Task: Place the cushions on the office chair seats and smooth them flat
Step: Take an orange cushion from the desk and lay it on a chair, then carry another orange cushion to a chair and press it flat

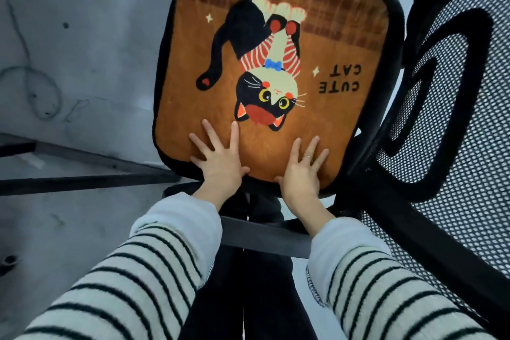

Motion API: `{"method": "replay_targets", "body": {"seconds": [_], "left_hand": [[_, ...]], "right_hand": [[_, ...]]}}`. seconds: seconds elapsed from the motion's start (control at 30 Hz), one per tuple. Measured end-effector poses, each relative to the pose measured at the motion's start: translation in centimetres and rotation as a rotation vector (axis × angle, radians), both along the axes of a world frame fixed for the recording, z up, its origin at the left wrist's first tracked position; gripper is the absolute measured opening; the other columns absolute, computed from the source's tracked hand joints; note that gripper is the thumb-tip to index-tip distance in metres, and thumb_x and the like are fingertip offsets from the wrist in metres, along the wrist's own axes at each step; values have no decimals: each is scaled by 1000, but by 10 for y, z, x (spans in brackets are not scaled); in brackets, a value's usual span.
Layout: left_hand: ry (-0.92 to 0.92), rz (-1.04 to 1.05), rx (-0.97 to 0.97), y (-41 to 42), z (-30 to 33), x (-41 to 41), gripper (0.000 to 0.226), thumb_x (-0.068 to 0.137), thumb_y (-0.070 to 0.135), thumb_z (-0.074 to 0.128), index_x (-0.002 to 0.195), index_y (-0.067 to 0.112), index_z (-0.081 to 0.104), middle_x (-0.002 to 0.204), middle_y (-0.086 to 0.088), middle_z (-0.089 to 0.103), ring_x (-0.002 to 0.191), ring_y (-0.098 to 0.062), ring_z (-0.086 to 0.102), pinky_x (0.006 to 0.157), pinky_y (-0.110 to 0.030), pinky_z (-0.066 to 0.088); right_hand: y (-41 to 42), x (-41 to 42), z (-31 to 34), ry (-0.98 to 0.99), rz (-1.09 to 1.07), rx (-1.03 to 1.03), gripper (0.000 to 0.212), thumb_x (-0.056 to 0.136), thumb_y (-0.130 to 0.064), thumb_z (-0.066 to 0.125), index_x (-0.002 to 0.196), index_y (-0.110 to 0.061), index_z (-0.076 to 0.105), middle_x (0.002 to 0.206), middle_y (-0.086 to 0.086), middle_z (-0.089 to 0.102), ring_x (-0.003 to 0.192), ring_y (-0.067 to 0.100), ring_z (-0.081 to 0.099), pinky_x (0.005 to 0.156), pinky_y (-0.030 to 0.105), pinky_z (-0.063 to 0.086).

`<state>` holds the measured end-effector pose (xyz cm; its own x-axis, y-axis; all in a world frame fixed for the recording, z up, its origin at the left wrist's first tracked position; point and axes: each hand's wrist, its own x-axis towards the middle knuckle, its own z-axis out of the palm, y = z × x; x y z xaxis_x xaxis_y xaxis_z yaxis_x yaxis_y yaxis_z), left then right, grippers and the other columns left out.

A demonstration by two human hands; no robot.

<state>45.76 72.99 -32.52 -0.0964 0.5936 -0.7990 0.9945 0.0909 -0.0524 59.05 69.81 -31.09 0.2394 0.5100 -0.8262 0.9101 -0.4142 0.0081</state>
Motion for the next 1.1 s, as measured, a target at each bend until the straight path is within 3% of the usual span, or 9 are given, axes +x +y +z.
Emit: {"method": "replay_targets", "body": {"seconds": [0.1, 0.17, 0.23, 0.37, 0.47, 0.6, 0.7, 0.9, 1.1], "left_hand": [[-94, -12, -111, 17, 24, -17, 87, 89, 44, 54, 147, 33, -11, 152, -20, -23, 139, -50, -2, 107, -53, 30], [-233, 82, -142, 29, 50, -31, 73, 93, 39, 49, 149, 24, 5, 156, -18, -4, 142, -39, 12, 113, -46, 27], [-324, 174, -31, 27, 85, -46, 65, 94, 34, 48, 148, 16, 17, 156, -17, 6, 143, -33, 17, 116, -43, 22], [-444, 383, 244, 11, 159, -66, 53, 97, 26, 44, 145, 14, 27, 153, -14, 22, 139, -27, 27, 114, -36, 25], [-475, 488, 389, -8, 225, -100, 48, 98, 26, 42, 143, 16, 32, 146, -7, 37, 132, -21, 38, 106, -28, 29], [-461, 670, 554, -45, 288, -153, 41, 97, 23, 43, 137, 15, 43, 132, -8, 52, 123, -23, 49, 102, -28, 34], [-433, 789, 652, -77, 324, -191, 36, 97, 23, 43, 132, 17, 48, 129, -8, 55, 119, -21, 52, 101, -31, 38], [-361, 1037, 829, -161, 358, -260, 36, 98, 27, 40, 131, 19, 49, 131, -5, 54, 118, -20, 52, 100, -31, 39], [-270, 1249, 936, -286, 364, -342, 34, 98, 26, 40, 130, 18, 51, 131, -3, 54, 118, -17, 52, 94, -22, 37]], "right_hand": [[9, 11, 16, 50, 23, -80, 91, 93, -33, 55, 149, -17, -16, 152, 17, -30, 141, 44, -17, 107, 41, 35], [19, 20, 35, 100, 18, -91, 83, 94, -33, 52, 150, -21, -9, 156, 15, -19, 145, 41, 0, 110, 42, 31], [29, 22, 65, 141, 16, -45, 75, 95, -33, 49, 151, -21, 0, 157, 17, 5, 141, 37, 22, 108, 41, 32], [50, 4, 127, 252, 94, 50, 58, 96, -34, 44, 147, -16, 22, 135, 19, 49, 124, 35, 47, 101, 40, 42], [67, -34, 191, 338, 229, 128, 54, 98, -34, 40, 146, -14, 27, 136, 15, 50, 122, 34, 50, 99, 37, 43], [73, -98, 266, 481, 364, 250, 49, 98, -34, 41, 141, -11, 39, 139, 13, 50, 124, 32, 50, 104, 39, 40], [65, -147, 310, 579, 486, 301, 43, 98, -34, 43, 135, -13, 47, 132, 10, 56, 123, 30, 50, 102, 33, 39], [25, -254, 355, 720, 762, 268, 41, 99, -31, 42, 136, -13, 46, 129, 11, 57, 105, 27, 58, 81, 27, 40], [-71, -381, 365, 780, 955, 221, 39, 98, -32, 44, 132, -17, 50, 124, 9, 61, 115, 26, 56, 98, 31, 39]]}}
